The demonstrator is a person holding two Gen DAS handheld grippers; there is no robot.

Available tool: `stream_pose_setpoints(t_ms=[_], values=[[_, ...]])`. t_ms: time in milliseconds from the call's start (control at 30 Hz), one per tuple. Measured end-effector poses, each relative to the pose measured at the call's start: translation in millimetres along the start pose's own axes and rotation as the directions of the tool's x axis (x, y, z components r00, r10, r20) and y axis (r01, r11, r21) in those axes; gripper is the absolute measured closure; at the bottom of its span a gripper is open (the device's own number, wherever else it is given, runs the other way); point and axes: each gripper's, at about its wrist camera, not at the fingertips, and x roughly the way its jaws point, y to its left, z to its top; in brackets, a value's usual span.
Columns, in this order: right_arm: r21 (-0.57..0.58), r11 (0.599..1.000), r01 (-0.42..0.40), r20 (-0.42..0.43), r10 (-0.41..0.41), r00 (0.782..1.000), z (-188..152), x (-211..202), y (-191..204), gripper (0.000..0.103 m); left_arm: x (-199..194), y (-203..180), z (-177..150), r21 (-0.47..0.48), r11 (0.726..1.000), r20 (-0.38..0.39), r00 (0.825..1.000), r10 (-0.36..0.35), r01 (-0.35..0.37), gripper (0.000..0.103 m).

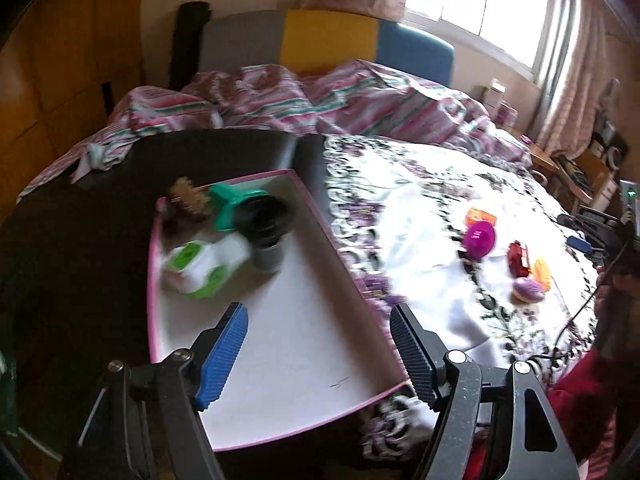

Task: Organize rigid objects
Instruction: 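Move both tools from the tray back over the toys on the tablecloth, then grasp the magenta suction cup with the left tool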

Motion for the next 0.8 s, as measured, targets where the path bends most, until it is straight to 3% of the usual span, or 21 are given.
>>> stream_pose_setpoints(t_ms=[200,267,533,800], values=[[0.018,1.000,-0.023,-0.006,0.023,1.000,-1,-1,-3,0.050,16,-49,16,0.095,0.992,-0.012,0.997,-0.077,0.078,0.020],[0.028,0.999,-0.031,-0.012,0.031,0.999,-1,1,-3,0.050,24,-65,23,0.111,0.987,-0.017,0.993,-0.117,0.118,0.013],[0.043,0.998,-0.054,-0.039,0.056,0.998,-2,6,-4,0.047,72,-127,44,0.172,0.959,-0.082,0.974,-0.212,0.223,0.013],[0.027,0.997,-0.067,-0.070,0.068,0.995,-3,13,0,0.046,117,-176,65,0.232,0.936,-0.110,0.963,-0.246,0.265,0.005]])
